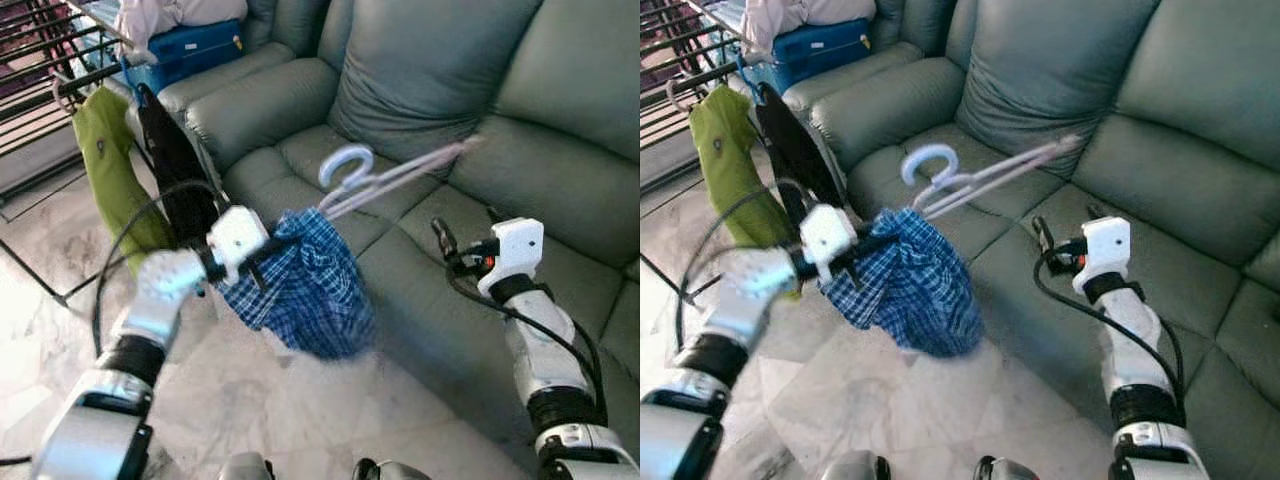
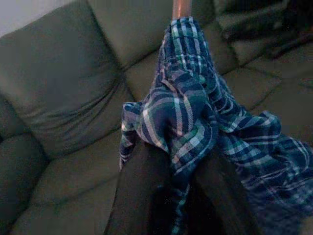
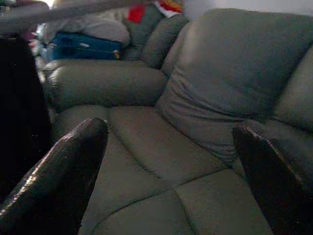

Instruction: Hang hanger

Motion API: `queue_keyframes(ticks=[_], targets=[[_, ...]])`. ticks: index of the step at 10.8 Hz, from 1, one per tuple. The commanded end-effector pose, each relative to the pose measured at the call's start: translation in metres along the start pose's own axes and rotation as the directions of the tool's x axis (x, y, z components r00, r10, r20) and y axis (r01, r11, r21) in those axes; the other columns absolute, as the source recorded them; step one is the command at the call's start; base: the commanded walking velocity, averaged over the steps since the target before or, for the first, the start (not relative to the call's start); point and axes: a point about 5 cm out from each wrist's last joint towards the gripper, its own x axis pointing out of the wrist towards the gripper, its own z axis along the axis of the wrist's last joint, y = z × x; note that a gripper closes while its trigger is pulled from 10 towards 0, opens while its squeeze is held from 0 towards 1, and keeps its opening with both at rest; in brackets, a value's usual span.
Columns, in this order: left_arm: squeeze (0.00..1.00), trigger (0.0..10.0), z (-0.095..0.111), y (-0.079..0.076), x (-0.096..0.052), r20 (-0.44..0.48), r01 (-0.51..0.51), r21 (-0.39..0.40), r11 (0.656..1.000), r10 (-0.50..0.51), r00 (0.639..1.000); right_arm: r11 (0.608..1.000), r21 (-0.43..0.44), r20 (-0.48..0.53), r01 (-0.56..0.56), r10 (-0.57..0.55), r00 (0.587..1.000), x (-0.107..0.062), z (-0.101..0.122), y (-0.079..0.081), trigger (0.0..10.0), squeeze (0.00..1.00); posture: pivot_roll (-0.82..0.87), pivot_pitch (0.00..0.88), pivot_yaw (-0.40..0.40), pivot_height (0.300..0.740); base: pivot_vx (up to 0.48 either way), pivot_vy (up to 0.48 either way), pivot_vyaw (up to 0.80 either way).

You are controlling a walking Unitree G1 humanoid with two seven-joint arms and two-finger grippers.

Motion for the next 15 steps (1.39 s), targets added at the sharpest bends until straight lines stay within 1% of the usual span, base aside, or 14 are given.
queue_keyframes(ticks=[1,2,3,4,5,6,8,9,10,11,12,13,14,15], targets=[[0.0,10.0,0.018,0.009,0.004,0.065,0.021,0.025,0.999,-0.023,0.998,0.999,0.026,-0.021,-0.033,0.034,0.999,0.001,-0.002,0.002,10.0,0.0,-0.06,0.04,0.044,0.74,0.0,0.0,0.0],[0.0,10.0,0.028,0.007,0.009,0.114,0.045,0.013,0.999,-0.046,0.992,0.995,0.049,-0.04,-0.088,0.09,0.995,0.001,-0.007,0.01,10.0,0.0,-0.06,0.042,0.044,0.74,0.0,0.0,0.0],[0.0,10.0,0.035,0.002,0.012,0.14,0.09,0.011,0.996,-0.09,0.986,0.985,0.072,-0.055,-0.156,0.16,0.986,0.0,-0.01,0.02,10.0,0.0,-0.05,0.039,0.041,0.74,0.0,0.0,0.0],[0.0,10.0,0.04,0.0,0.014,0.173,0.109,-0.019,0.994,-0.105,0.979,0.979,0.085,-0.055,-0.186,0.191,0.98,0.001,-0.01,0.024,10.0,0.0,-0.05,0.037,0.039,0.74,0.0,0.0,0.0],[0.0,10.0,0.045,-0.008,0.016,0.197,0.156,-0.05,0.986,-0.144,0.97,0.977,0.083,-0.039,-0.196,0.199,0.979,0.004,-0.007,0.023,10.0,0.0,-0.05,0.034,0.034,0.74,0.0,0.0,0.0],[0.0,10.0,0.047,-0.015,0.016,0.198,0.191,-0.047,0.98,-0.179,0.964,0.976,0.097,-0.019,-0.194,0.197,0.98,0.008,-0.002,0.021,10.0,0.0,-0.05,0.034,0.033,0.74,0.0,0.0,0.0],[0.0,10.0,0.047,-0.025,0.018,0.209,0.236,-0.078,0.969,-0.216,0.954,0.97,0.096,-0.013,-0.225,0.228,0.974,0.013,0.002,0.022,10.0,0.0,-0.05,0.031,0.028,0.74,0.0,0.0,0.0],[0.0,10.0,0.047,-0.029,0.018,0.201,0.255,-0.085,0.963,-0.234,0.951,0.968,0.106,0.048,-0.226,0.222,0.974,0.016,0.012,0.02,10.0,0.0,-0.05,0.028,0.029,0.74,0.0,0.0,0.0],[0.0,10.0,0.045,-0.031,0.017,0.185,0.26,-0.088,0.962,-0.241,0.953,0.966,0.132,0.08,-0.221,0.212,0.974,0.018,0.018,0.018,10.0,0.0,-0.05,0.027,0.03,0.74,0.0,0.0,0.0],[0.0,10.0,0.05,-0.032,0.019,0.201,0.27,-0.092,0.958,-0.248,0.948,0.962,0.145,0.067,-0.231,0.223,0.972,0.018,0.016,0.018,10.0,0.0,-0.05,0.027,0.03,0.74,0.0,0.0,0.0],[0.0,10.0,0.057,-0.033,0.023,0.228,0.267,-0.089,0.959,-0.242,0.943,0.95,0.184,0.065,-0.252,0.244,0.968,0.018,0.013,0.023,10.0,0.0,-0.05,0.029,0.029,0.74,0.0,0.0,0.0],[0.0,10.0,0.061,-0.032,0.027,0.243,0.252,-0.078,0.965,-0.226,0.943,0.924,0.236,0.066,-0.301,0.294,0.954,0.018,0.011,0.032,10.0,0.0,-0.05,0.029,0.029,0.74,0.0,0.0,0.0],[0.0,10.0,0.061,-0.032,0.031,0.243,0.236,-0.061,0.97,-0.214,0.946,0.876,0.273,0.086,-0.398,0.39,0.917,0.017,0.013,0.046,10.0,0.0,-0.04,0.03,0.029,0.74,0.0,0.0,0.0],[0.0,10.0,0.061,-0.033,0.033,0.245,0.226,-0.06,0.972,-0.205,0.948,0.817,0.313,0.099,-0.484,0.479,0.872,0.013,0.014,0.057,10.0,0.0,-0.05,0.03,0.029,0.74,0.0,0.0,0.0]])
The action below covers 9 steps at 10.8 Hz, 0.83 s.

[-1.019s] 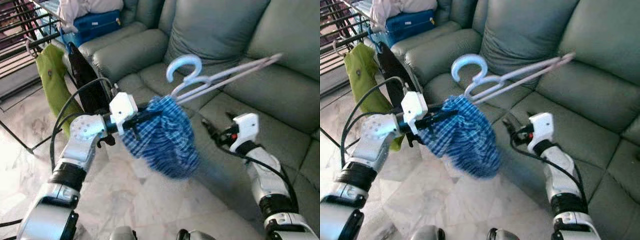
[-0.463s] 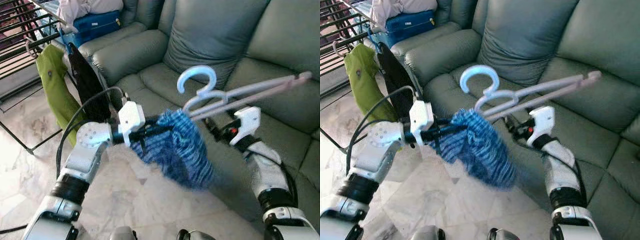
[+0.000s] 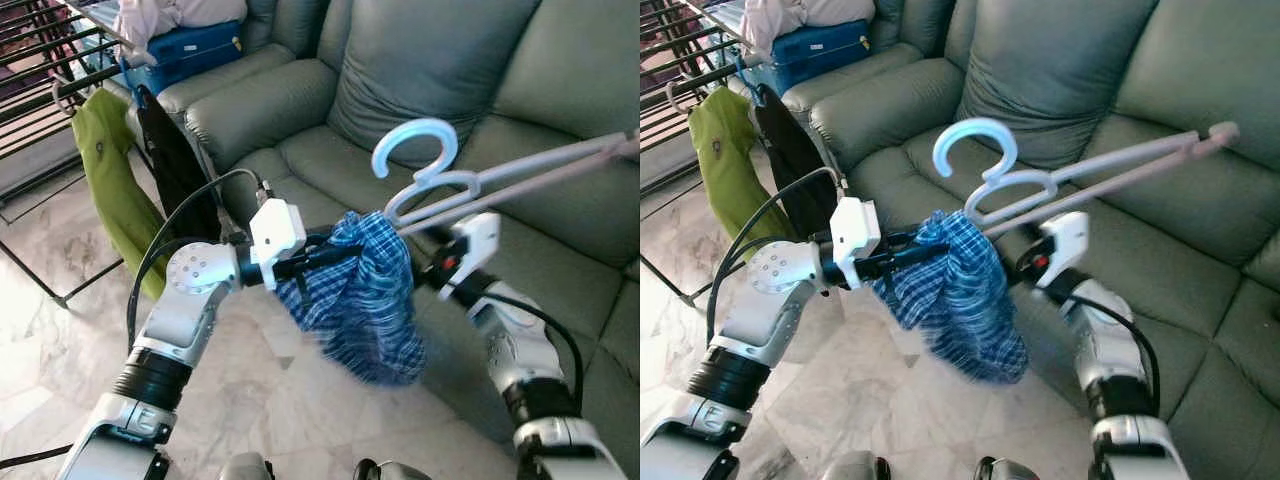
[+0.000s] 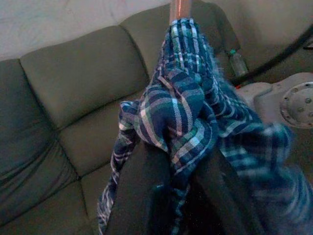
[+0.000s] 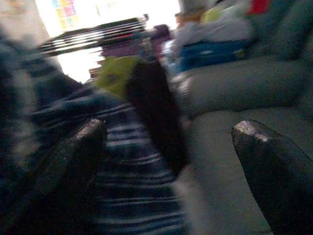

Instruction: Hang hanger

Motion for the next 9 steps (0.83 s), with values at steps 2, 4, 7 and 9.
queue_keyframes(ticks=[2,4,7,9], targets=[[0.0,10.0,0.01,0.004,0.005,0.025,-0.006,0.033,0.999,0.005,1.0,0.991,0.059,-0.037,-0.117,0.119,0.992,-0.005,-0.002,0.01,10.0,0.0,-0.04,0.032,0.029,0.74,0.0,0.0,0.0],[0.0,10.0,0.001,0.018,0.001,-0.014,-0.111,0.095,0.989,0.112,0.994,0.98,0.108,-0.038,-0.17,0.174,0.984,-0.01,0.003,0.014,10.0,0.0,-0.05,0.034,0.032,0.74,0.0,0.0,0.0],[0.0,10.0,0.013,0.024,0.009,0.021,-0.145,0.174,0.974,0.143,0.989,0.972,0.129,-0.096,-0.196,0.209,0.973,-0.017,-0.002,0.019,10.0,0.0,-0.06,0.039,0.028,0.74,0.0,0.0,0.0],[0.0,10.0,0.036,0.021,0.024,0.099,-0.145,0.189,0.971,0.128,0.987,0.984,0.1,-0.152,-0.145,0.159,0.976,-0.013,-0.011,0.015,10.0,0.0,-0.05,0.041,0.022,0.74,0.0,0.0,0.0]])
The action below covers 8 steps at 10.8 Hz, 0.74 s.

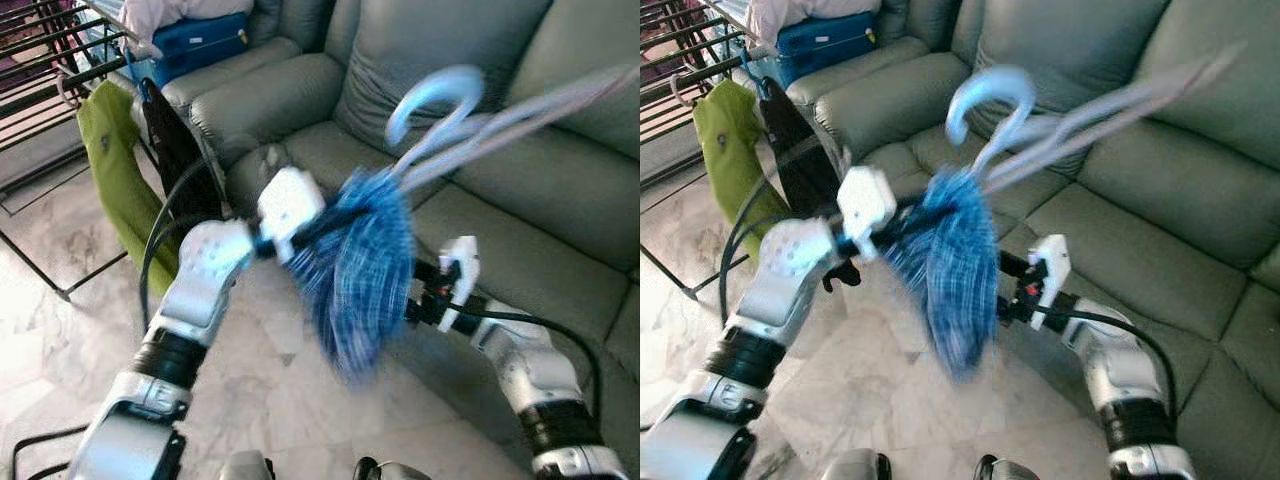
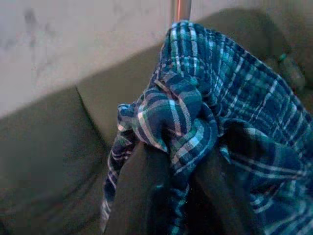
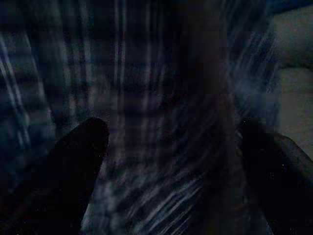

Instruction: Hang hanger

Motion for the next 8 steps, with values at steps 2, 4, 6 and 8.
queue_keyframes(ticks=[2,4,6,8], targets=[[0.0,10.0,0.026,0.001,0.013,0.083,0.011,0.034,0.999,-0.014,0.996,0.999,-0.01,-0.052,0.037,-0.038,0.998,0.005,-0.009,-0.003,10.0,0.0,-0.04,0.04,0.017,0.74,0.0,0.0,0.0],[0.0,10.0,0.055,-0.002,0.023,0.172,0.041,0.008,0.999,-0.041,0.984,0.973,-0.061,-0.09,0.224,-0.229,0.969,0.003,-0.015,-0.024,10.0,0.0,-0.04,0.043,0.01,0.74,0.0,0.0,0.0],[0.0,10.0,0.071,-0.003,0.025,0.218,0.046,-0.003,0.999,-0.044,0.975,0.884,-0.112,-0.131,0.453,-0.465,0.876,-0.008,-0.019,-0.048,3.6,0.0,-0.03,0.047,0.003,0.74,0.0,0.0,0.0],[0.0,10.0,0.052,0.017,0.009,0.139,-0.043,-0.003,0.999,0.043,0.989,0.845,-0.094,-0.098,0.527,-0.534,0.84,-0.027,-0.014,-0.057,0.0,0.0,-0.04,0.054,-0.002,0.74,0.0,0.0,0.0]])
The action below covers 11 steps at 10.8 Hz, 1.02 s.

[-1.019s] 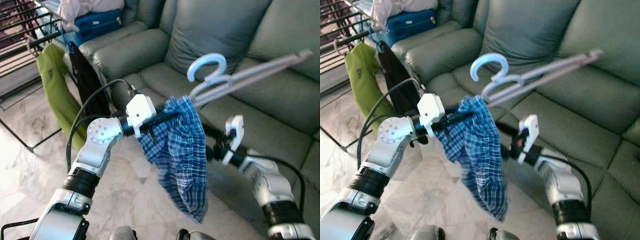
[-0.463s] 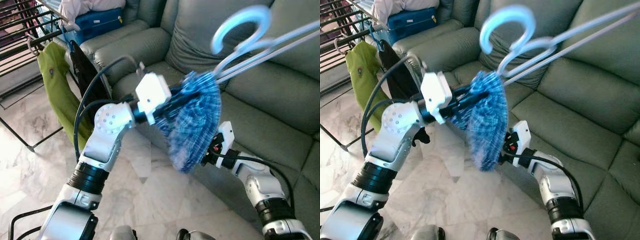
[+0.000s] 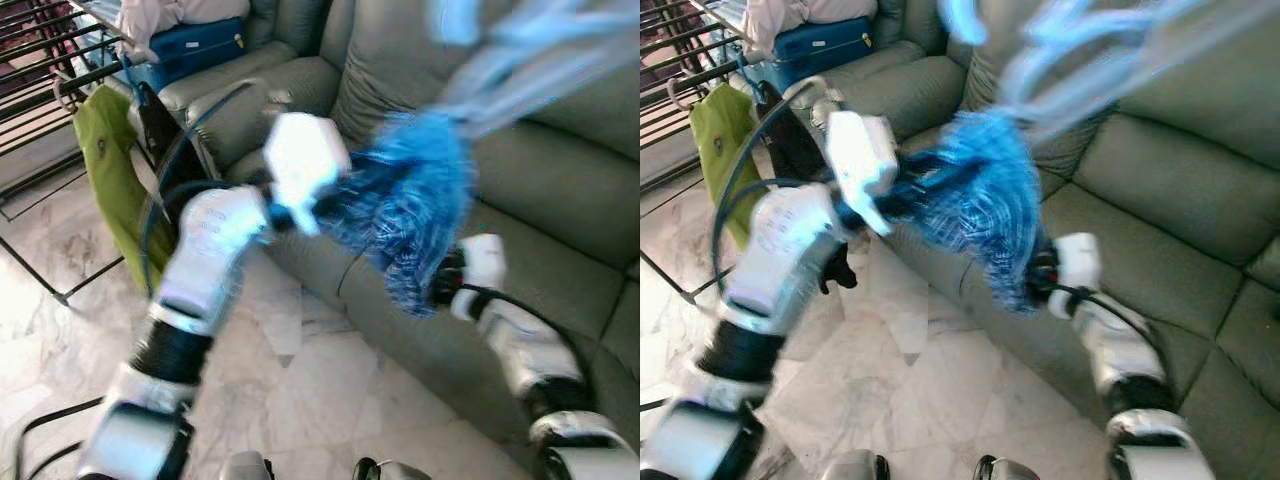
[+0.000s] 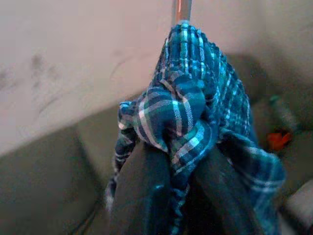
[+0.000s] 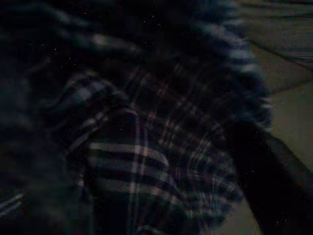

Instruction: Hang hanger

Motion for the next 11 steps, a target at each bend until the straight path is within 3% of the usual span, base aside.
queue_keyframes(ticks=[1,2,3,5,6,7,8,9,11], targets=[[0.0,10.0,-0.006,0.016,-0.015,-0.041,-0.073,0.016,0.997,0.074,0.996,0.998,0.006,0.027,0.063,-0.063,0.998,-0.012,0.001,-0.015,0.0,0.0,-0.05,0.061,-0.002,0.74,0.0,0.0,0.0],[0.0,10.0,-0.016,0.026,-0.028,-0.096,-0.117,0.018,0.993,0.118,0.988,0.986,0.032,0.028,0.165,-0.166,0.986,-0.026,-0.001,-0.035,0.0,0.0,-0.06,0.069,0.001,0.74,0.0,0.0,0.0],[0.0,10.0,-0.025,0.036,-0.046,-0.16,-0.157,0.019,0.987,0.158,0.974,0.935,0.07,0.038,0.347,-0.35,0.936,-0.046,0.0,-0.064,0.0,0.0,-0.07,0.079,0.005,0.74,0.0,0.0,0.0],[0.0,10.0,-0.035,0.043,-0.068,-0.209,-0.174,-0.056,0.983,0.159,0.965,0.806,0.138,0.127,0.575,-0.59,0.797,-0.072,0.023,-0.102,0.0,0.0,-0.08,0.088,0.006,0.74,0.0,0.0,0.0],[0.0,10.0,-0.038,0.031,-0.079,-0.209,-0.104,-0.233,0.967,0.055,0.976,0.729,0.187,0.221,0.659,-0.685,0.695,-0.081,0.049,-0.118,0.0,0.0,-0.08,0.1,0.001,0.74,0.0,0.0,0.0],[0.0,10.0,-0.042,0.017,-0.089,-0.207,-0.027,-0.364,0.931,-0.053,0.977,0.702,0.221,0.286,0.677,-0.71,0.643,-0.081,0.071,-0.123,0.0,0.0,-0.07,0.108,-0.005,0.74,0.0,0.0,0.0],[0.0,10.0,-0.046,0.002,-0.096,-0.206,0.042,-0.456,0.889,-0.152,0.967,0.699,0.244,0.322,0.672,-0.712,0.624,-0.076,0.085,-0.122,0.0,0.0,-0.07,0.112,-0.007,0.74,0.0,0.0,0.0],[0.0,10.0,-0.057,-0.02,-0.107,-0.214,0.122,-0.56,0.82,-0.286,0.934,0.71,0.263,0.368,0.653,-0.699,0.613,-0.067,0.104,-0.118,0.0,0.0,-0.06,0.113,-0.011,0.74,0.0,0.0,0.0],[0.0,10.0,-0.073,-0.041,-0.115,-0.306,0.184,-0.572,0.799,-0.416,0.856,0.737,0.275,0.39,0.617,-0.672,0.629,-0.058,0.11,-0.112,0.0,0.0,-0.06,0.115,-0.017,0.74,0.0,0.0,0.0]])
